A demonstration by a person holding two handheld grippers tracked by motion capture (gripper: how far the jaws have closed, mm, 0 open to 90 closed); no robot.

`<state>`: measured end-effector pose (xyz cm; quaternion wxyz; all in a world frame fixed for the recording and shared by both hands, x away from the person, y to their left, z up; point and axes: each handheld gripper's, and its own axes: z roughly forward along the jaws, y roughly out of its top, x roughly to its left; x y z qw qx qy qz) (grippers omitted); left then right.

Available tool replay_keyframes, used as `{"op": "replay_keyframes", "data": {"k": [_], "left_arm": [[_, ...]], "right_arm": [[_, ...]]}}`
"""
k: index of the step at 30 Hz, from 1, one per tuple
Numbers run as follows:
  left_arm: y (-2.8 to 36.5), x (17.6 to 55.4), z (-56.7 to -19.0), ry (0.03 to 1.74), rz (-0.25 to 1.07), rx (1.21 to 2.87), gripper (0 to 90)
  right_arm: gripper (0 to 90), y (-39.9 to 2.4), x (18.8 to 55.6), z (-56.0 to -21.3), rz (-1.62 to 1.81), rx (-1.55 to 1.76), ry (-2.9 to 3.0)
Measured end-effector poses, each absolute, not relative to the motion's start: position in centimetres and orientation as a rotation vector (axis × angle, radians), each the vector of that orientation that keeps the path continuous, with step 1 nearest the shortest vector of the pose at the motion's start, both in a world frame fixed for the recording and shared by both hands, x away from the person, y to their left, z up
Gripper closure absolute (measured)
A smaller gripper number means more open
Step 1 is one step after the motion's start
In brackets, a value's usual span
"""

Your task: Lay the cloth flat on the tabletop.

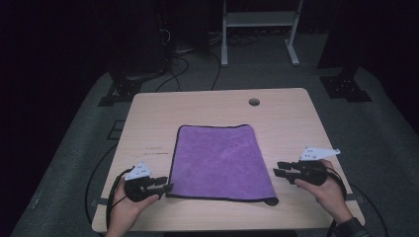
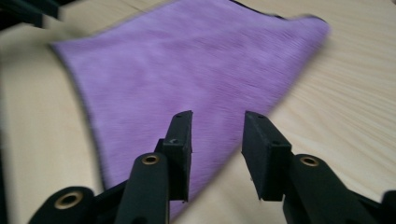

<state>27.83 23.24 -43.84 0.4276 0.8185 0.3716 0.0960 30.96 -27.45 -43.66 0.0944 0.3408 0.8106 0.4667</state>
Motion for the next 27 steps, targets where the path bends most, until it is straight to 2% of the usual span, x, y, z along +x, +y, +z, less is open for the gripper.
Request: {"op": "replay_keyframes", "data": {"k": [9, 16, 17, 20, 23, 27], "left_arm": [[19.9, 32.8, -45.1, 0.912, 0.273, 2.118, 54.0], [19.5, 33.3, -46.3, 0.92, 0.295, 2.165, 52.6], [19.5, 33.1, -46.5, 0.921, 0.317, 2.192, 52.0], [19.5, 33.0, -46.9, 0.918, 0.323, 2.205, 50.9], [19.4, 32.9, -46.9, 0.911, 0.339, 2.218, 50.4], [19.4, 32.8, -47.0, 0.905, 0.344, 2.22, 50.2]], "right_arm": [[56.8, -24.6, 37.5, -46.8, 1.249, 1.183, 2.407], [58.5, -23.5, 39.6, -47.6, 1.242, 1.256, 2.388], [66.7, -23.1, 39.7, -48.0, 1.218, 1.253, 2.404], [83.1, -22.7, 39.8, -47.8, 1.212, 1.245, 2.418], [86.9, -22.1, 39.8, -47.2, 1.191, 1.212, 2.413], [87.0, -20.6, 39.2, -45.4, 1.212, 1.12, 2.368]]}}
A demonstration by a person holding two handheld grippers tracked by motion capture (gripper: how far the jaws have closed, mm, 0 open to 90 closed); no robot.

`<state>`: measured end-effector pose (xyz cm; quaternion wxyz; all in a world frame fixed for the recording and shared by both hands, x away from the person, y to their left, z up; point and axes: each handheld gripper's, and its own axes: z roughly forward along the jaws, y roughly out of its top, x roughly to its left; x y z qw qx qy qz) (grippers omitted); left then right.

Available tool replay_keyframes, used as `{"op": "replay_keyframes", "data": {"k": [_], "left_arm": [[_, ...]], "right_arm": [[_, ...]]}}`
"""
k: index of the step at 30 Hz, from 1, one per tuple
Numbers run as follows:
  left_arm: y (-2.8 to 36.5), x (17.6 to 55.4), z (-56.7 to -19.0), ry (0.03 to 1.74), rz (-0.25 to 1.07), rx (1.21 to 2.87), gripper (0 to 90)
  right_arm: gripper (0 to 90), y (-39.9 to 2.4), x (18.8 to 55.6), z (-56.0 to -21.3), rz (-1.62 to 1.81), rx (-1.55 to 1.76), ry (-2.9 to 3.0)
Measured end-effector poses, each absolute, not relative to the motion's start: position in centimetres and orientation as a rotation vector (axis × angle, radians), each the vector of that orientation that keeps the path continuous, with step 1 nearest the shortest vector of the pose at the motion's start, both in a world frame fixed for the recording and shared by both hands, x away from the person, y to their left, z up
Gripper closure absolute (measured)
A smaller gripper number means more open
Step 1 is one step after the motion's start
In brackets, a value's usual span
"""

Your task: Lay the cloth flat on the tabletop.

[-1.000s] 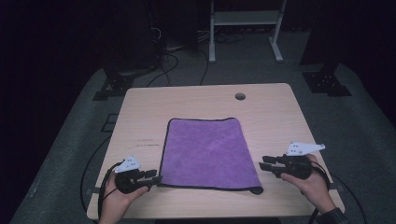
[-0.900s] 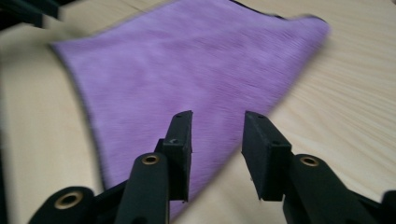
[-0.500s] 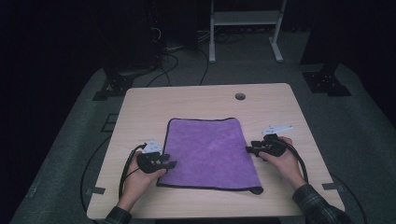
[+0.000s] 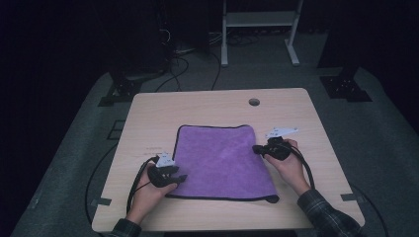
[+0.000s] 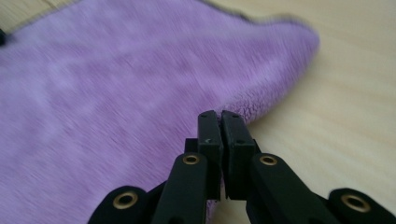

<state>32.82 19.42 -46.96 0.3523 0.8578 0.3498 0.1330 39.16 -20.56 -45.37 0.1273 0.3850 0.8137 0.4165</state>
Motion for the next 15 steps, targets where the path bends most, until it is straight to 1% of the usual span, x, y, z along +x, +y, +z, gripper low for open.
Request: {"op": "replay_keyframes", "data": {"k": [3, 6, 8, 9, 11, 13, 14, 15], "left_arm": [[19.5, 32.8, -47.0, 0.906, 0.34, 2.214, 50.1], [19.5, 32.8, -47.0, 0.905, 0.34, 2.213, 50.1], [19.5, 32.8, -47.0, 0.904, 0.341, 2.214, 50.1], [19.5, 32.8, -47.0, 0.903, 0.34, 2.213, 50.1], [19.5, 32.8, -47.0, 0.905, 0.337, 2.208, 50.1], [19.5, 32.8, -47.1, 0.903, 0.34, 2.202, 50.1], [19.5, 32.8, -47.1, 0.903, 0.34, 2.202, 50.1], [19.5, 32.8, -47.1, 0.898, 0.342, 2.204, 50.0]], "right_arm": [[87.0, -19.5, 38.7, -44.6, 1.204, 1.059, 2.367], [86.7, -16.6, 37.8, -43.9, 1.231, 0.964, 2.404], [86.6, -15.8, 37.7, -43.9, 1.228, 0.933, 2.42], [86.3, -14.2, 37.4, -44.3, 1.209, 0.888, 2.46], [86.1, -13.7, 37.3, -44.4, 1.192, 0.865, 2.474], [85.0, -12.0, 37.3, -45.3, 1.145, 0.808, 2.524], [85.0, -12.0, 37.3, -45.3, 1.145, 0.808, 2.524], [83.0, -10.9, 37.3, -46.0, 1.105, 0.782, 2.567]]}}
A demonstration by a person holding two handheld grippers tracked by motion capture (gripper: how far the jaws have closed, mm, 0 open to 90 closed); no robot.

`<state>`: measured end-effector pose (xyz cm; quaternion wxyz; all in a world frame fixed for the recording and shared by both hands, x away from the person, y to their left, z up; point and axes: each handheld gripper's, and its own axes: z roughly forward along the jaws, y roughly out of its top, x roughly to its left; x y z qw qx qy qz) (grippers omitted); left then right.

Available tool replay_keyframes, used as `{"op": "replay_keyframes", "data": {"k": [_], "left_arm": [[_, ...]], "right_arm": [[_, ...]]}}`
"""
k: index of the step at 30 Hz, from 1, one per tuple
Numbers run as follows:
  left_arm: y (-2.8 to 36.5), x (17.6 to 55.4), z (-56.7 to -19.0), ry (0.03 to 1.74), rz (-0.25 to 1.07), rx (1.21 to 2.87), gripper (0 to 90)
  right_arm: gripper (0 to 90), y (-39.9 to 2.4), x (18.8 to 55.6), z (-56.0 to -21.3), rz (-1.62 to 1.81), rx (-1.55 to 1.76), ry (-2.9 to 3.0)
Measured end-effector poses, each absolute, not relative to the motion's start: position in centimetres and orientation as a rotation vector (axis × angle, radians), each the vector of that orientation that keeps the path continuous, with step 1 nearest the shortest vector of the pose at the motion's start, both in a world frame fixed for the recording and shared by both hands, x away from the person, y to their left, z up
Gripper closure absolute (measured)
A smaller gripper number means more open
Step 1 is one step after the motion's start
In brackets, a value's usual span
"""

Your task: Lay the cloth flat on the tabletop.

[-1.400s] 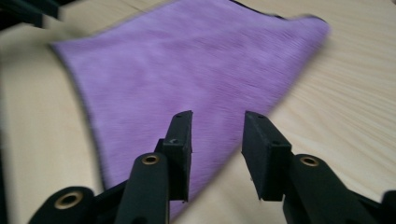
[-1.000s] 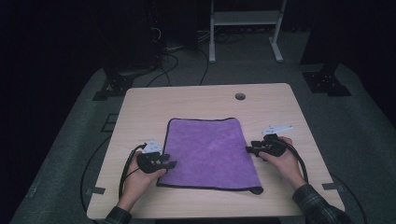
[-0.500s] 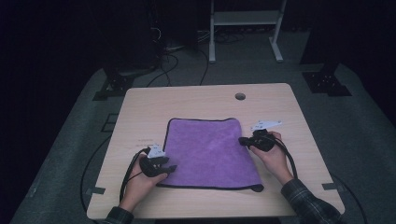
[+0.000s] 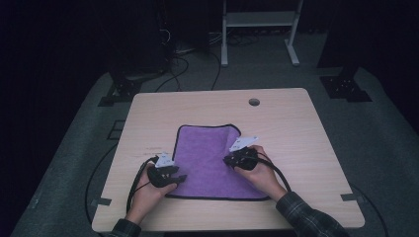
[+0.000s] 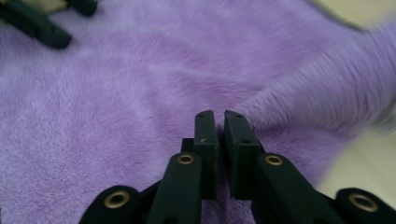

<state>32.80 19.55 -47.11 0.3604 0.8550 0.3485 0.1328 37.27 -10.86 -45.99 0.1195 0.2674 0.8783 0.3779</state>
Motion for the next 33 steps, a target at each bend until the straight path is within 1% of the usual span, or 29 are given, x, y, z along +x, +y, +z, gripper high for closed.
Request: {"op": "replay_keyframes", "data": {"k": [2, 3, 6, 7, 9, 14, 15, 16, 19, 20, 21, 23, 24, 27, 29, 30, 31, 33], "left_arm": [[19.6, 32.8, -47.1, 0.897, 0.342, 2.204, 49.9], [19.6, 32.8, -47.1, 0.897, 0.339, 2.206, 49.9], [19.6, 32.8, -47.1, 0.895, 0.339, 2.204, 49.9], [19.6, 32.8, -47.2, 0.897, 0.338, 2.199, 49.8], [19.7, 32.7, -47.2, 0.894, 0.338, 2.199, 49.5], [19.6, 32.7, -47.2, 0.895, 0.337, 2.193, 49.0], [19.6, 32.7, -47.2, 0.896, 0.337, 2.193, 48.8], [19.6, 32.7, -47.2, 0.894, 0.338, 2.193, 48.8], [19.7, 32.7, -47.2, 0.893, 0.338, 2.195, 48.7], [19.7, 32.7, -47.2, 0.894, 0.337, 2.193, 48.7], [19.7, 32.7, -47.3, 0.891, 0.338, 2.19, 48.7], [19.7, 32.7, -47.3, 0.89, 0.34, 2.186, 48.7], [19.7, 32.7, -47.3, 0.89, 0.339, 2.185, 48.7], [19.8, 32.7, -47.3, 0.887, 0.337, 2.184, 48.7], [19.8, 32.7, -47.3, 0.885, 0.338, 2.183, 48.7], [19.8, 32.7, -47.3, 0.884, 0.34, 2.183, 48.6], [19.8, 32.6, -47.3, 0.88, 0.344, 2.185, 48.5], [19.8, 32.6, -47.4, 0.878, 0.346, 2.185, 48.5]], "right_arm": [[82.1, -10.5, 37.2, -46.2, 1.098, 0.775, 2.579], [76.9, -9.6, 37.0, -46.7, 1.06, 0.732, 2.608], [73.9, -9.2, 36.7, -46.6, 1.049, 0.716, 2.616], [70.8, -9.5, 36.6, -46.1, 1.097, 0.703, 2.614], [67.9, -10.2, 36.5, -45.2, 1.169, 0.708, 2.581], [65.7, -12.2, 37.1, -43.7, 1.224, 0.775, 2.497], [64.5, -13.4, 38.3, -43.6, 1.227, 0.853, 2.454], [64.5, -13.4, 38.3, -43.6, 1.227, 0.853, 2.454], [61.7, -14.6, 41.0, -43.8, 1.2, 0.923, 2.404], [61.7, -14.6, 41.0, -43.8, 1.2, 0.923, 2.404], [59.8, -14.9, 42.6, -44.1, 1.19, 0.962, 2.386], [56.6, -15.1, 43.8, -44.3, 1.18, 0.977, 2.381], [56.6, -15.1, 43.8, -44.3, 1.18, 0.977, 2.381], [50.6, -15.1, 46.4, -45.1, 1.191, 1.015, 2.393], [50.2, -15.0, 46.8, -45.2, 1.193, 1.027, 2.4], [51.1, -15.1, 47.3, -45.4, 1.207, 1.034, 2.403], [54.0, -15.1, 48.1, -45.9, 1.205, 1.05, 2.422], [55.4, -15.0, 48.5, -46.1, 1.189, 1.058, 2.434]]}}
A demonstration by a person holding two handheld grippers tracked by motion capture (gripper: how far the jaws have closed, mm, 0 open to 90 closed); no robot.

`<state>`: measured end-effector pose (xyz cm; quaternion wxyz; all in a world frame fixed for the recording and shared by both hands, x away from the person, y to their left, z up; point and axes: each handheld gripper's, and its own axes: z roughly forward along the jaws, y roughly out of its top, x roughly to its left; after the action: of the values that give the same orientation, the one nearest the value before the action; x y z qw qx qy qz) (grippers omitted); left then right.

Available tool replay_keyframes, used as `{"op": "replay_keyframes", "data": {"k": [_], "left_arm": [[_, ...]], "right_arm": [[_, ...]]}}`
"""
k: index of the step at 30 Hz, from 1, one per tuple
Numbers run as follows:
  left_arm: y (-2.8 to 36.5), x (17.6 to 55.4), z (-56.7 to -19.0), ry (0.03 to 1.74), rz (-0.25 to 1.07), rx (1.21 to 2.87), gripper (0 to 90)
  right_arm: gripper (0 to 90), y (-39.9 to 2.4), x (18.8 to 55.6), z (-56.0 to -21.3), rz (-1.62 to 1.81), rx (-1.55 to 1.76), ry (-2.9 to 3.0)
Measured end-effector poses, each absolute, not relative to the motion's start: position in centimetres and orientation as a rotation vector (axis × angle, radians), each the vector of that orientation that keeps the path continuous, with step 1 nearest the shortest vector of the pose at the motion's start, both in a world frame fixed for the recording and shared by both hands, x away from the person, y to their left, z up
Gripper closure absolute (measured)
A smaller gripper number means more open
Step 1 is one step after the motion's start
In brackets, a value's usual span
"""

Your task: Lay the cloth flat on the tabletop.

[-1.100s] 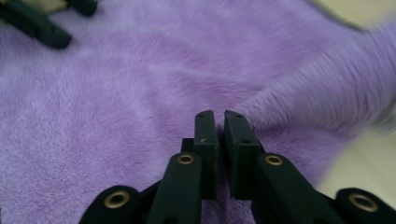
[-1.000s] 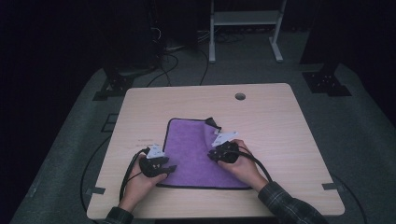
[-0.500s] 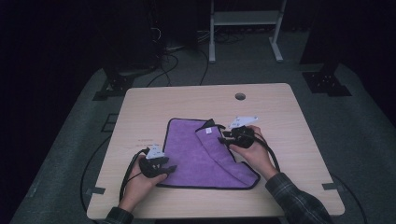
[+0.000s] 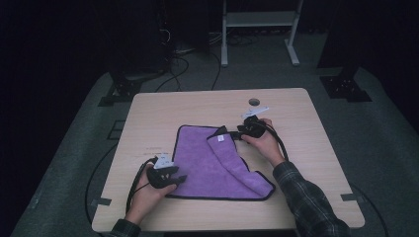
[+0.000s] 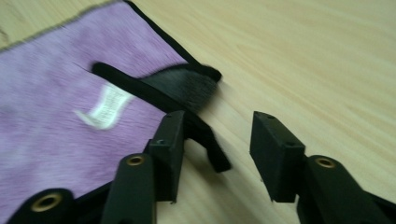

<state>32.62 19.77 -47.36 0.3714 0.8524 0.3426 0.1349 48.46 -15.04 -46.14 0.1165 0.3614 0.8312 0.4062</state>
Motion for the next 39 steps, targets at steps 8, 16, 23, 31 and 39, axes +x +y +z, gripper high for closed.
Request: {"op": "replay_keyframes", "data": {"k": [8, 16, 23, 31, 39], "left_arm": [[19.8, 32.6, -47.4, 0.877, 0.345, 2.182, 48.3], [19.8, 32.6, -47.4, 0.875, 0.347, 2.183, 48.4], [19.8, 32.6, -47.4, 0.876, 0.347, 2.18, 48.2], [19.8, 32.6, -47.4, 0.872, 0.35, 2.183, 48.1], [19.6, 32.5, -47.4, 0.869, 0.361, 2.191, 47.3]], "right_arm": [[74.8, -14.9, 49.2, -47.6, 1.143, 1.038, 2.495], [88.4, -14.9, 48.9, -47.7, 1.132, 1.014, 2.493], [89.0, -16.2, 49.0, -46.3, 1.094, 1.052, 2.408], [89.0, -22.1, 50.0, -45.3, 1.006, 1.213, 2.263], [89.0, -27.0, 50.3, -45.8, 0.914, 1.332, 2.188]]}}
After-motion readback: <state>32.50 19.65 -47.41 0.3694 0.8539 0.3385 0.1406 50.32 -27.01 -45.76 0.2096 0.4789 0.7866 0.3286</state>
